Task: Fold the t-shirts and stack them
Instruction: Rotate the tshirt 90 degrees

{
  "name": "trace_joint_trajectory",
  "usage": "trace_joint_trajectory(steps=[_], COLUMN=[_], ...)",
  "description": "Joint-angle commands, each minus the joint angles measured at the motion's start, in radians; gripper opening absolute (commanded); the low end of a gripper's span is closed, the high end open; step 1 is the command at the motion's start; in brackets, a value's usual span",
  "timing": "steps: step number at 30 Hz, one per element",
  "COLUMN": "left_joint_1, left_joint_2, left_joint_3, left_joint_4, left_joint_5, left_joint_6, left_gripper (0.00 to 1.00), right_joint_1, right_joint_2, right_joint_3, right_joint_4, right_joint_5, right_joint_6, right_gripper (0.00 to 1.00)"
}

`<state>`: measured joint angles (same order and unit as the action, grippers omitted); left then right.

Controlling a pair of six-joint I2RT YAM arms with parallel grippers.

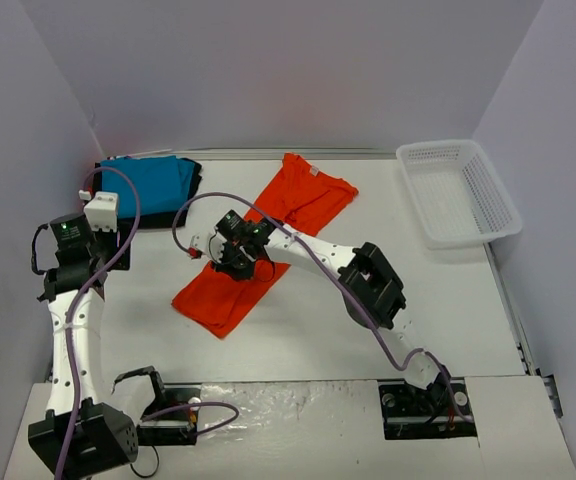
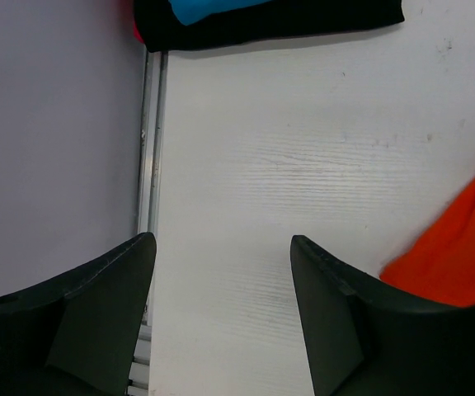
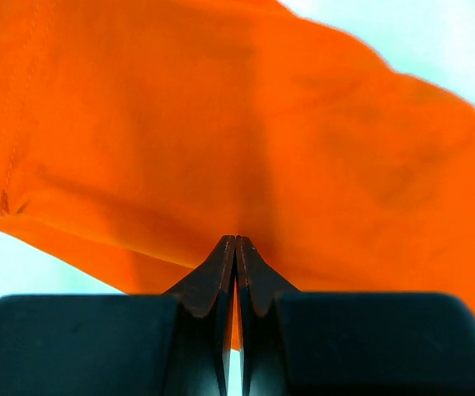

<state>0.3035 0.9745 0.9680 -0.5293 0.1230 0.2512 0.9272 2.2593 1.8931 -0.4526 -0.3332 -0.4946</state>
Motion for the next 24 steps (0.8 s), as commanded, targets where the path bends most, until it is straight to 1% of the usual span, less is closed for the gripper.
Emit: trace_joint_trajectory(steps=[1, 6, 12, 15, 16, 19, 22, 23, 24], left_joint_1=[0.009, 0.011, 0.009, 0.009, 0.009, 0.009, 0.011, 0.009, 0.009], left_joint_2=[-0.005, 0.0, 0.003, 0.001, 0.003, 0.004, 0.006, 0.004, 0.003], left_joint_3=[-0.002, -0.005, -0.006, -0.005, -0.005, 0.0, 0.001, 0.001, 0.003], left_joint_4=[0.023, 0.028, 0.018, 0.014, 0.014, 0.011, 0.003, 0.0, -0.004], left_joint_5=[0.024, 0.035, 0.053, 0.067, 0.07, 0.09, 0.107, 0.109, 0.118], left_joint_6=[-0.018, -0.018, -0.012, -0.012, -0.01, -0.012, -0.01, -0.01, -0.009], left_gripper=[0.65, 0.65, 0.66, 0.66, 0.66, 0.66, 0.66, 0.66, 0.66], right_joint_1=[-0.01, -0.017, -0.047, -0.067, -0.073, -0.079, -0.09, -0.109, -0.132], right_joint_2=[0.017, -0.033, -0.076, -0.139, -0.156, -0.208, -0.254, -0.265, -0.273], right_joint_3=[-0.049, -0.216, -0.374, -0.488, -0.555, -0.664, -0.736, -0.771, -0.767], right_joint_4=[-0.057, -0.057, -0.063, -0.087, -0.092, -0.19, -0.26, -0.291, -0.308], right_joint_5=[-0.006, -0.003, 0.002, -0.018, -0.021, -0.046, -0.05, -0.044, -0.034], right_joint_6=[-0.001, -0.022, -0.021, -0.025, -0.028, -0.079, -0.114, -0.124, -0.151], right_gripper=[0.0, 0.0, 0.0, 0.0, 0.0, 0.0, 0.0, 0.0, 0.0])
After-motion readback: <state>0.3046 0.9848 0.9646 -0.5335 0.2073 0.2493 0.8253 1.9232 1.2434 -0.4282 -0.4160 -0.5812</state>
